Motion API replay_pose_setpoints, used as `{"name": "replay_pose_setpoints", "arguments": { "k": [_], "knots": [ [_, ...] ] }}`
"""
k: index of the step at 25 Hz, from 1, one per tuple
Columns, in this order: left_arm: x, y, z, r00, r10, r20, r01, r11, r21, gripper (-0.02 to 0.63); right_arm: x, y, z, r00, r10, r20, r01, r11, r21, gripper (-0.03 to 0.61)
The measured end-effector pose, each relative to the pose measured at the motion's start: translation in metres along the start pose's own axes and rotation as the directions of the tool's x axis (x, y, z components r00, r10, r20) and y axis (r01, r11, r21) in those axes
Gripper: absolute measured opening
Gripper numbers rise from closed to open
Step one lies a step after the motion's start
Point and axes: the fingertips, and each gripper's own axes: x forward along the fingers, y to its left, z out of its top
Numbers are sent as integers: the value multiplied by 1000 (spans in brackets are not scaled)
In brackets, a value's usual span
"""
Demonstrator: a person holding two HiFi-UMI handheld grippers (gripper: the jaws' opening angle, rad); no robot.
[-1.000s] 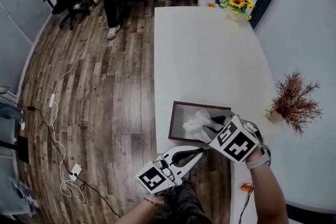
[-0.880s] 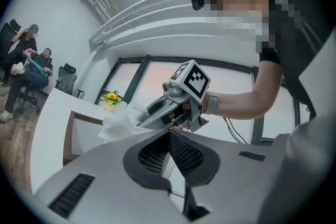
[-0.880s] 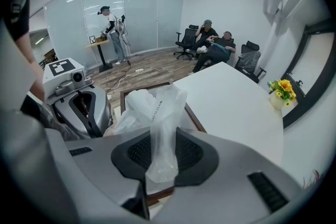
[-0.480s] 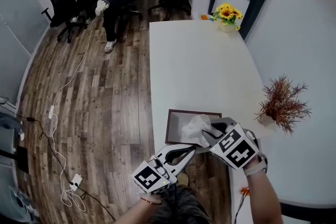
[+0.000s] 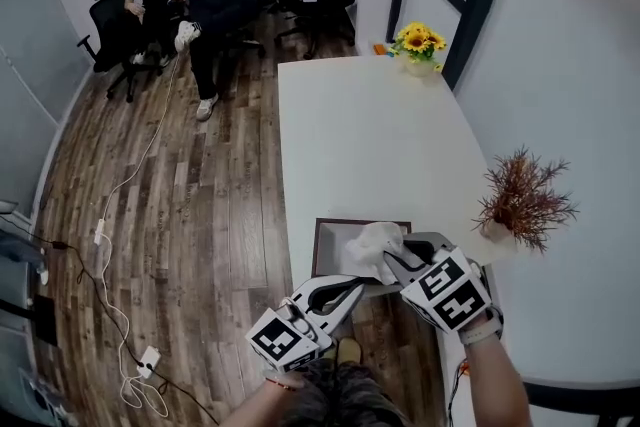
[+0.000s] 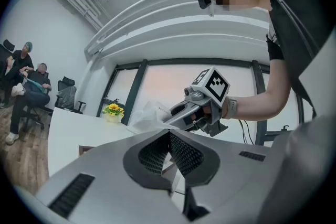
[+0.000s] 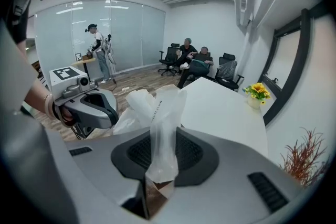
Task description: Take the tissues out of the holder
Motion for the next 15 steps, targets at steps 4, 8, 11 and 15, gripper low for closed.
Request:
{"name": "replay_pose_setpoints", "arguments": {
  "k": [4,8,11,15],
  "knots": [
    [-1,3,6,1000,13,0,-13,1000,9,8,-11,0,1,998,-27,53,23,998,62,83],
    [-1,7,17,1000,25,14,-26,999,26,8,-23,-2,2,993,-55,103,45,994,104,83],
    [0,8,25,999,28,22,-29,999,39,8,-31,-2,2,987,-87,133,71,990,120,83],
    [1,9,31,999,38,23,-39,998,53,8,-38,-2,5,976,-119,184,87,981,171,83]
  ]
}}
